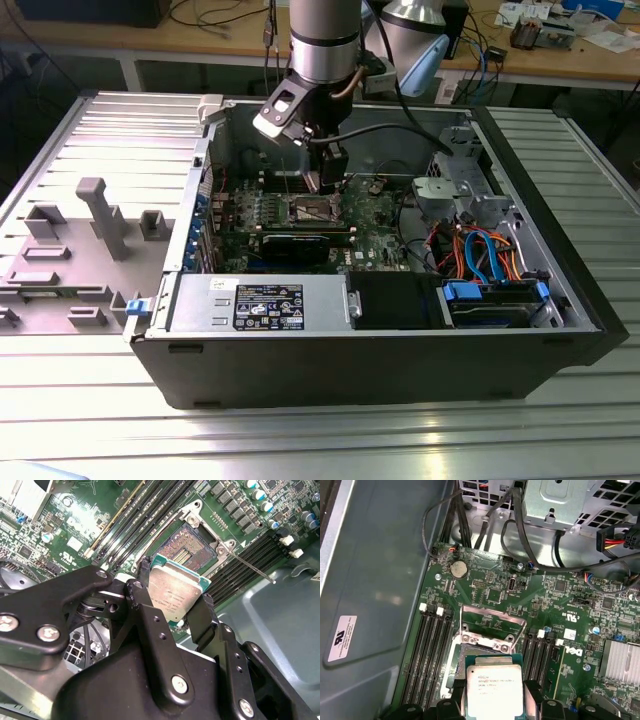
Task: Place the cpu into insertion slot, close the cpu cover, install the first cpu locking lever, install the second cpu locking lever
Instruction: 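Place the cpu into insertion slot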
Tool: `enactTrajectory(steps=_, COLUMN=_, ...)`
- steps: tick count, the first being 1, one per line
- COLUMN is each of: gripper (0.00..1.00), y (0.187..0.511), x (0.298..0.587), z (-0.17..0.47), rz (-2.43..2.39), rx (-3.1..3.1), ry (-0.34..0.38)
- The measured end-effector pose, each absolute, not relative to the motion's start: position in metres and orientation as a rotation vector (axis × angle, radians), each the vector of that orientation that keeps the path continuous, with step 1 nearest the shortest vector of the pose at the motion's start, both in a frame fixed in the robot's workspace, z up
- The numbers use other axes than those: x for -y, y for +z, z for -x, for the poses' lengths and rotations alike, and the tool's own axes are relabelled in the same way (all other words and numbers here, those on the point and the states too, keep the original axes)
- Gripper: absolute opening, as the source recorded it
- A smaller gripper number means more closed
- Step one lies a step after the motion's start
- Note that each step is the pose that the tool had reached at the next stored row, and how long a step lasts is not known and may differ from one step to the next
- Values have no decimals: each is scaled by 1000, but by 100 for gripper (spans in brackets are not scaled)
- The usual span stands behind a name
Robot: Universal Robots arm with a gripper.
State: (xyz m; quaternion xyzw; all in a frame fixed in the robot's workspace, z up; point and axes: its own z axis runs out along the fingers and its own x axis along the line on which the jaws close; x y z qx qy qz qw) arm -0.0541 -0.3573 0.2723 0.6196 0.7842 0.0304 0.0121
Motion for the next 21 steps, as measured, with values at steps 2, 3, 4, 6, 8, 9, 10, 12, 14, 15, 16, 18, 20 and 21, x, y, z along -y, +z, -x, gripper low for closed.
enactTrajectory(steps=2, gripper=55, y=272, x=357, z=54, rz=-1938, rx=-2440, ry=95)
enactTrajectory(steps=3, gripper=55, y=272, x=357, z=54, rz=-1940, rx=-2438, ry=95)
enactTrajectory(steps=4, gripper=55, y=272, x=357, z=54, rz=-1943, rx=-2436, ry=95)
enactTrajectory(steps=6, gripper=55, y=272, x=357, z=54, rz=-1947, rx=-2432, ry=95)
enactTrajectory(steps=8, gripper=55, y=272, x=357, z=54, rz=-1953, rx=-2427, ry=95)
enactTrajectory(steps=9, gripper=55, y=272, x=357, z=54, rz=-1957, rx=-2424, ry=94)
enactTrajectory(steps=10, gripper=55, y=272, x=357, z=54, rz=-1960, rx=-2421, ry=94)
enactTrajectory(steps=12, gripper=55, y=272, x=357, z=54, rz=-1967, rx=-2415, ry=94)
enactTrajectory(steps=14, gripper=55, y=272, x=357, z=54, rz=-1974, rx=-2409, ry=94)
enactTrajectory(steps=15, gripper=55, y=272, x=357, z=54, rz=-1977, rx=-2407, ry=94)
enactTrajectory(steps=16, gripper=55, y=272, x=357, z=54, rz=-1981, rx=-2403, ry=94)
enactTrajectory(steps=18, gripper=55, y=272, x=357, z=54, rz=-1985, rx=-2400, ry=94)
enactTrajectory(steps=20, gripper=55, y=272, x=357, z=54, rz=-1989, rx=-2396, ry=94)
enactTrajectory(steps=21, gripper=55, y=272, x=357, z=54, rz=-1992, rx=-2394, ry=94)
